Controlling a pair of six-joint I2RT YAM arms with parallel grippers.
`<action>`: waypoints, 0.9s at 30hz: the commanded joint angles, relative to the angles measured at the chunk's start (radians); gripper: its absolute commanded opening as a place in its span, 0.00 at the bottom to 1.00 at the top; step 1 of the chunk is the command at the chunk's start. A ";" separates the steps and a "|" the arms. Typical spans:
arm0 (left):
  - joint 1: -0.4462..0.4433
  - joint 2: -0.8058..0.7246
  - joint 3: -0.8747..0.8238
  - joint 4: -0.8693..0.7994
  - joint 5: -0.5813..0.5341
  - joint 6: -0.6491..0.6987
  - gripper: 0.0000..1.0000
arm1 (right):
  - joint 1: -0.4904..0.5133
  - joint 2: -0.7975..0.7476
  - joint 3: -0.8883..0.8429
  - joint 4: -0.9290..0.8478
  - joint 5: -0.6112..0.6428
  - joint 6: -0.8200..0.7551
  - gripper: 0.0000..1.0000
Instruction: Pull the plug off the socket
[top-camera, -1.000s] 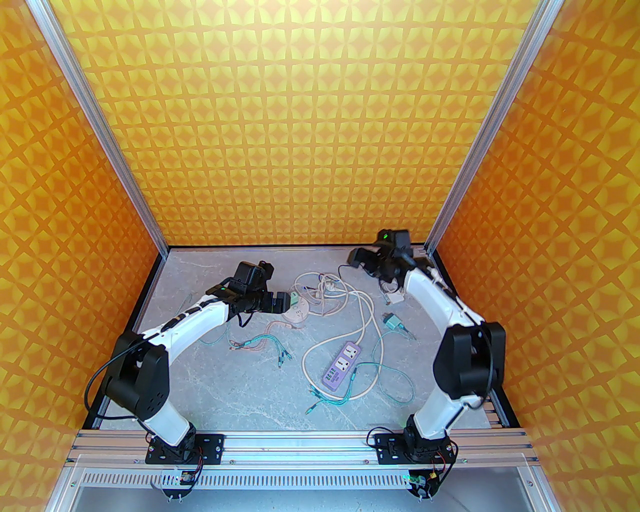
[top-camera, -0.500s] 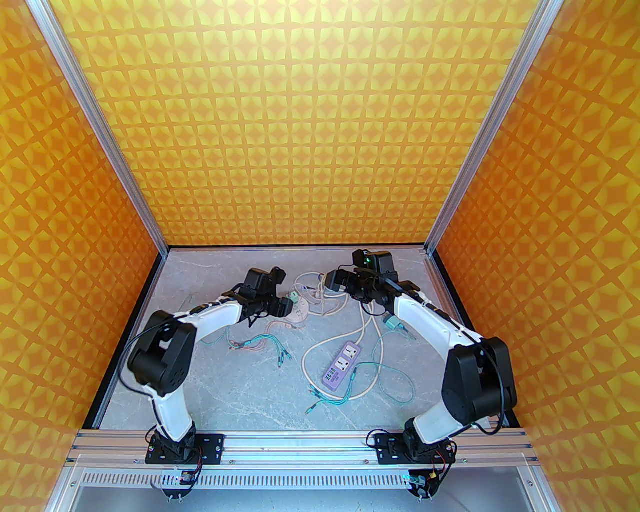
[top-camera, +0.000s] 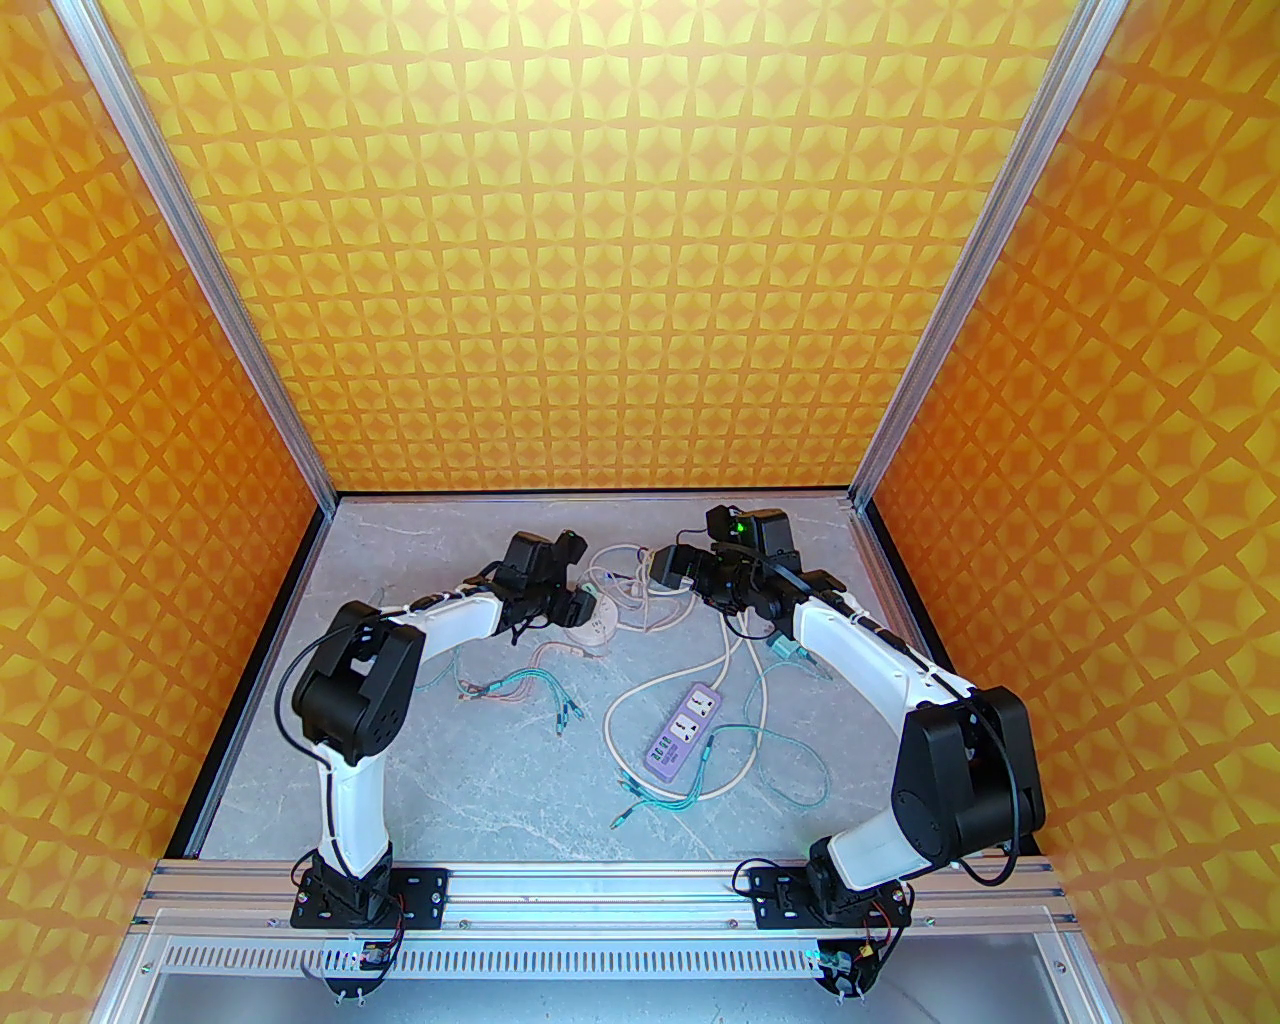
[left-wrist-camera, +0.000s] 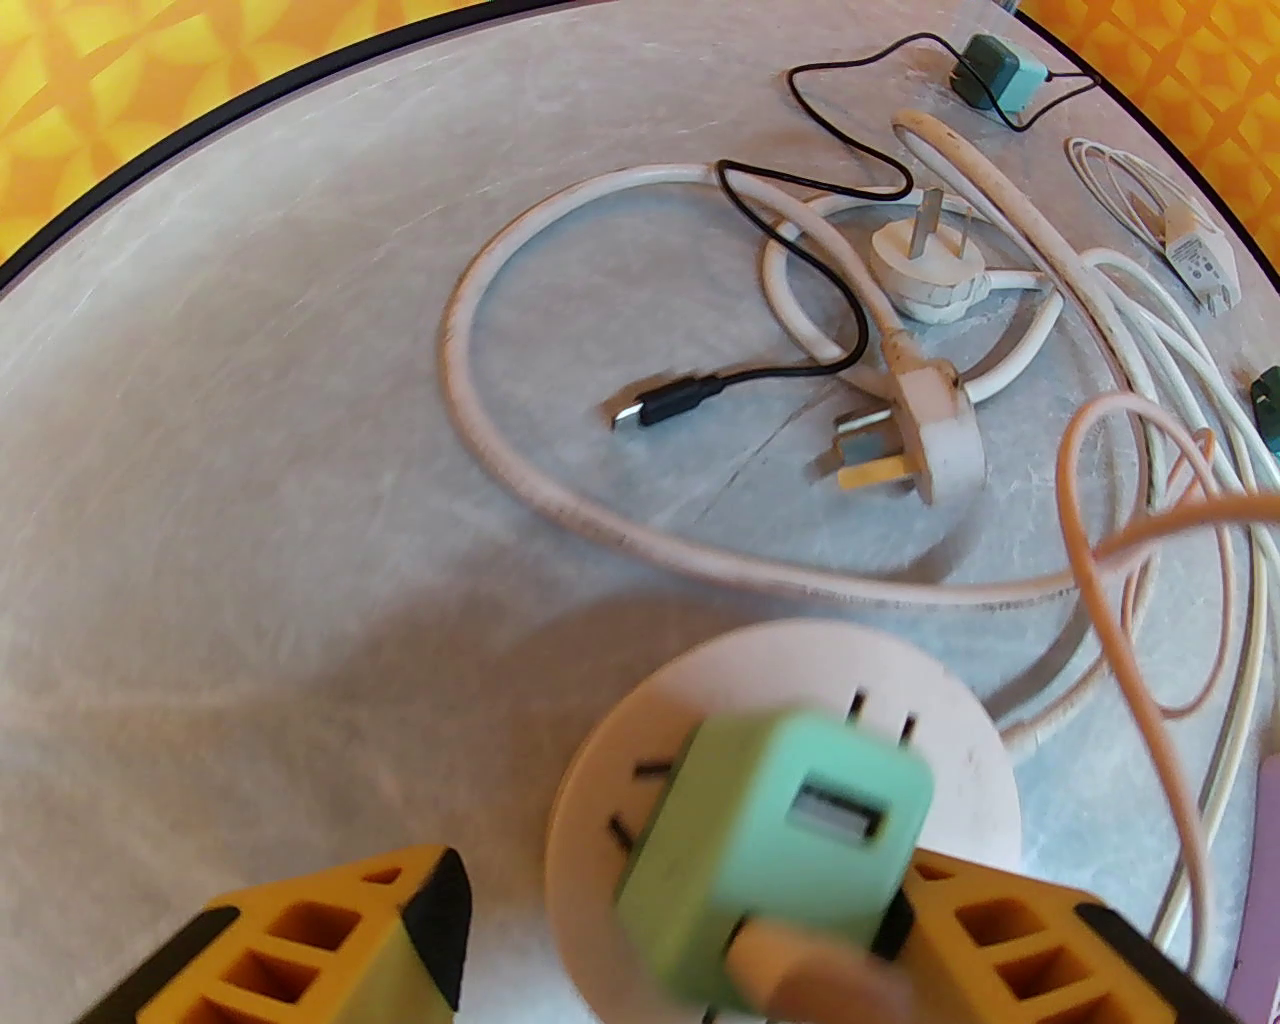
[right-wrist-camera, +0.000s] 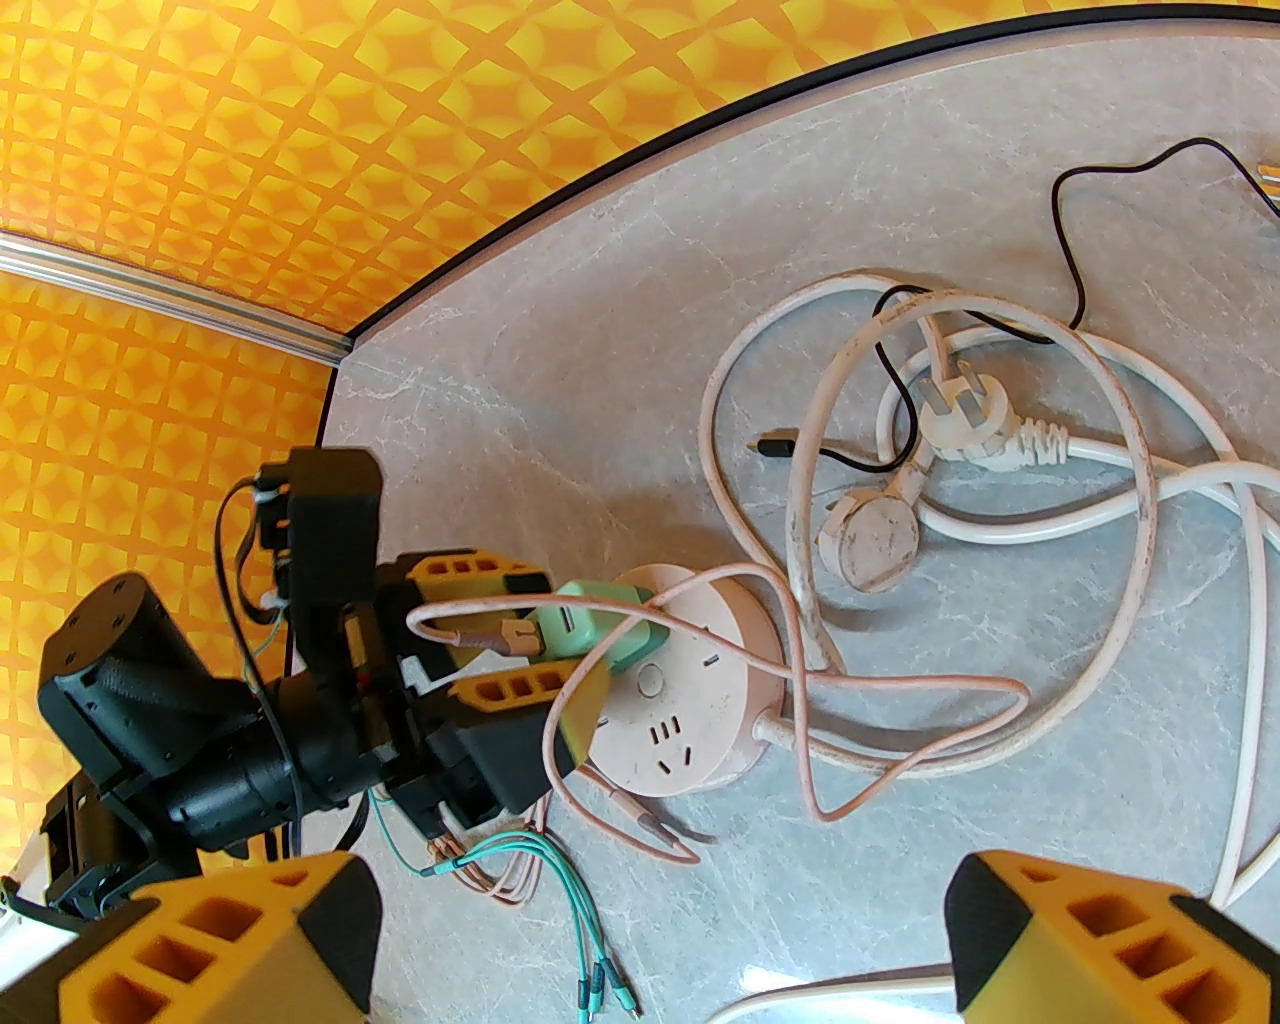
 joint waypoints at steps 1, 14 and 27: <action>-0.010 0.026 0.043 -0.010 -0.029 0.038 0.60 | 0.004 -0.031 -0.016 -0.015 -0.023 0.006 0.98; -0.043 -0.011 -0.020 0.012 -0.140 -0.001 0.23 | 0.050 0.016 -0.054 0.062 -0.031 0.045 0.98; -0.068 -0.060 -0.082 -0.017 -0.212 -0.129 0.21 | 0.089 0.203 -0.170 0.400 -0.145 0.229 0.01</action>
